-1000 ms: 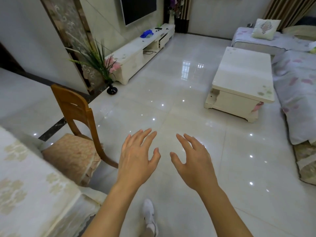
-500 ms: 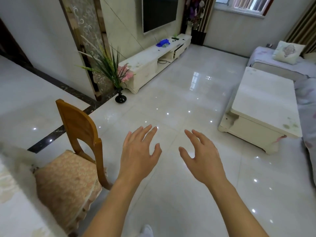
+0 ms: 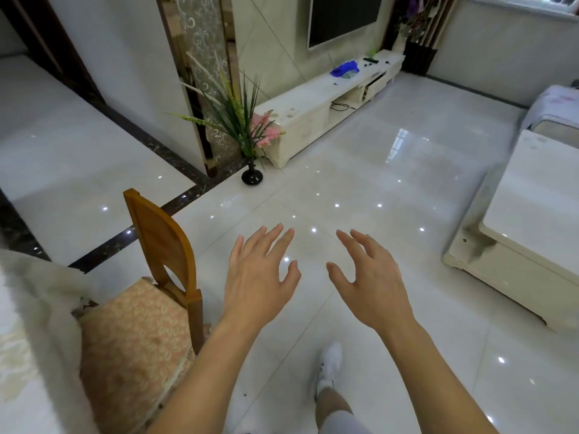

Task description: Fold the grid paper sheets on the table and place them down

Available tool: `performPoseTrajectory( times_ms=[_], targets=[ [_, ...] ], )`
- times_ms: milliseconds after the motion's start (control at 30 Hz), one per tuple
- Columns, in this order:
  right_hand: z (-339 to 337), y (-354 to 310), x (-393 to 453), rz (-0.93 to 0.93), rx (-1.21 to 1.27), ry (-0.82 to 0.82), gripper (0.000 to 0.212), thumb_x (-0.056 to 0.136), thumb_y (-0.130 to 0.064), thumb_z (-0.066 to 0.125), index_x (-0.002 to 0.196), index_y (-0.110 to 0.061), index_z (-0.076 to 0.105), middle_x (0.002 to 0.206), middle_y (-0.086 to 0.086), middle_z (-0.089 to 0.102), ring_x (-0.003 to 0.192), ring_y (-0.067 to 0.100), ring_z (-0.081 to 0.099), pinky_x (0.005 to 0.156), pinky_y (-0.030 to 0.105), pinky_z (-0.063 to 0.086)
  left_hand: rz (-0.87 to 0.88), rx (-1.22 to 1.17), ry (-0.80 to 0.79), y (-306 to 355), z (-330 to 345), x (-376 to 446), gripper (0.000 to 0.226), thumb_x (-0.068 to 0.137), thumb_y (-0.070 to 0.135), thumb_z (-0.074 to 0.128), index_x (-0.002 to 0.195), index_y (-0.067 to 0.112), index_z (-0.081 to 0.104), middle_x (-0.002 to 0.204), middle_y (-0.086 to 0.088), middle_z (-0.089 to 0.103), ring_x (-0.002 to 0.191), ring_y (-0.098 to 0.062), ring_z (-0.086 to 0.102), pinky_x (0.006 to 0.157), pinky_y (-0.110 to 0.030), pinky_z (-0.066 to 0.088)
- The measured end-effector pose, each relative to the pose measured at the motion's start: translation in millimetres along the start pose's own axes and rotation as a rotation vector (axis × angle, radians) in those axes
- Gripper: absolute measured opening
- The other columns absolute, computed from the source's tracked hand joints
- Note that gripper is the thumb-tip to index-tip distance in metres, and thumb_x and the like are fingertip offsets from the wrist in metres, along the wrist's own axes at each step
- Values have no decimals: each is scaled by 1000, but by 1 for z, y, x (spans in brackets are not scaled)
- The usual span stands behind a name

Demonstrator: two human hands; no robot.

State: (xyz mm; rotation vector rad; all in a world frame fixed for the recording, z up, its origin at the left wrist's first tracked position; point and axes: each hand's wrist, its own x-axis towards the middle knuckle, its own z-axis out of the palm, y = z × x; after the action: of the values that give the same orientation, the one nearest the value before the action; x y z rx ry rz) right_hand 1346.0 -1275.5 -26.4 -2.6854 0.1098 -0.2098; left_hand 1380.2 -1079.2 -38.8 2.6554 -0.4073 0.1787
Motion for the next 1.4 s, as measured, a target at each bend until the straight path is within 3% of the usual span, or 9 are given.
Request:
performPoseTrajectory(
  times_ms=[100,333,500,733,1000,1100,1200,1400],
  targets=[
    [15,5,46,-46,0,-20,63,90,-60,38,146,-32,39,150,0,44,140,24,38,113,52,34,-36,30,3,-8,10,34,68,90,58,18,153,34,29,160,8,29,150,-15,19,122,-41,10],
    [30,26,182,-168,-5,-64,64,88,-59,35,147,-33,39,151,0,43,141,24,37,114,52,32,-174,57,74,-18,30,144,63,92,52,30,151,32,37,157,6,36,148,-16,27,122,-41,14],
    [31,38,280,-253,18,-107,67,88,-60,31,148,-32,37,153,0,41,143,24,33,116,50,29,-270,78,95,-24,37,227,62,92,53,31,150,33,38,156,8,38,146,-15,28,122,-38,11],
    [51,34,371,-332,61,-216,66,89,-59,33,150,-34,34,155,-2,36,145,20,28,120,47,23,-388,103,143,-44,37,287,64,91,54,29,148,29,43,153,5,44,143,-18,35,122,-43,19],
    [96,-4,435,-452,93,-311,64,90,-55,39,149,-32,37,154,0,38,143,21,31,118,50,27,-504,90,179,-99,37,323,60,92,50,34,147,28,44,153,4,44,142,-18,37,121,-43,19],
    [118,-25,462,-492,85,-337,64,89,-56,38,149,-32,37,153,-1,39,143,21,32,117,50,28,-559,67,212,-140,34,336,61,91,50,36,146,26,46,152,3,45,140,-21,40,119,-49,26],
    [144,-58,496,-536,75,-349,67,88,-58,33,148,-31,39,152,0,41,141,22,35,114,52,31,-606,64,270,-185,27,357,58,92,48,39,144,24,49,148,0,49,137,-22,44,113,-52,35],
    [190,-156,571,-671,32,-365,66,89,-57,33,148,-28,39,152,1,41,141,22,34,116,51,30,-674,43,327,-276,1,404,60,91,49,37,144,23,49,147,-1,50,136,-21,44,112,-51,36]
  ],
)
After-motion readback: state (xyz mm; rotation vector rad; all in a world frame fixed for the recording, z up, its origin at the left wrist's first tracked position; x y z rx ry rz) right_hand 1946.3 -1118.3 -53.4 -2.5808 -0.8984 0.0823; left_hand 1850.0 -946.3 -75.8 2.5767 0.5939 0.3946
